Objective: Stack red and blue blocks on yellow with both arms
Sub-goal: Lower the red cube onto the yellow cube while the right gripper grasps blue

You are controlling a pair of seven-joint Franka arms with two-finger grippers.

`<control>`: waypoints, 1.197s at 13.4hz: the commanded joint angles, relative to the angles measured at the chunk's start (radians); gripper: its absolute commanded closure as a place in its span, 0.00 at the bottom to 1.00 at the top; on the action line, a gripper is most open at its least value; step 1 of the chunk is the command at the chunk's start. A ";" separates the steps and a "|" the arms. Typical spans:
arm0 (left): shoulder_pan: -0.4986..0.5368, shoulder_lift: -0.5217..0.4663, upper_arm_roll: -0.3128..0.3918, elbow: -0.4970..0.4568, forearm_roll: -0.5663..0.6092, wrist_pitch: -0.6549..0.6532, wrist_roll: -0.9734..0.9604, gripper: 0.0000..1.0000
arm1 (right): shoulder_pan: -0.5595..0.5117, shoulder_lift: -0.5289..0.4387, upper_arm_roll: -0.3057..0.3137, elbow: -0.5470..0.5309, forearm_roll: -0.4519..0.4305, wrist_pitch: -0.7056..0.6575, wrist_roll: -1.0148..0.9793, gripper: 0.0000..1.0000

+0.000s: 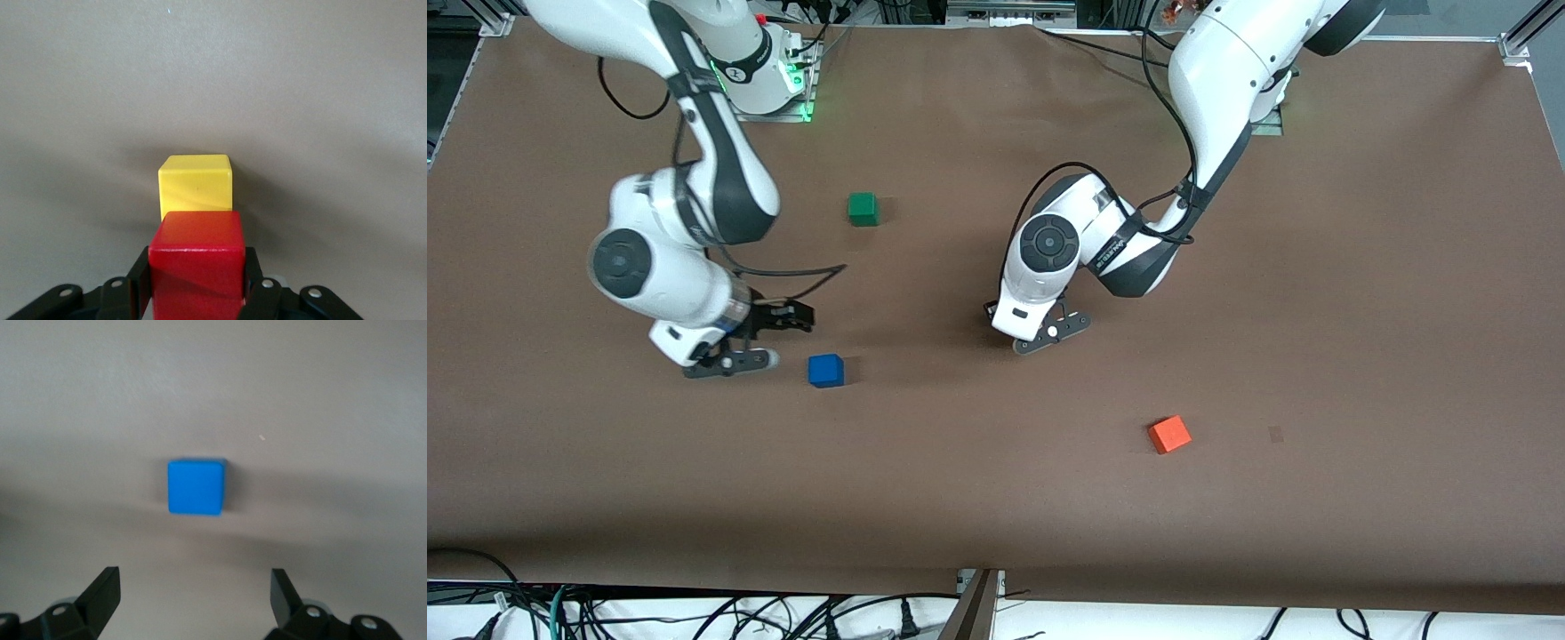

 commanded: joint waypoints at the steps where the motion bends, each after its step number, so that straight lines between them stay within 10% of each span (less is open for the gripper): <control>1: -0.016 0.022 0.023 0.033 0.029 -0.010 -0.018 0.76 | 0.005 0.083 -0.003 0.007 0.014 0.125 0.004 0.01; 10: -0.016 0.028 0.032 0.041 0.029 0.012 -0.010 0.76 | 0.012 0.174 -0.001 -0.011 0.016 0.270 0.024 0.05; 16: -0.016 0.028 0.040 0.050 0.050 0.012 -0.008 0.69 | 0.015 0.167 0.000 -0.002 0.016 0.263 0.019 0.49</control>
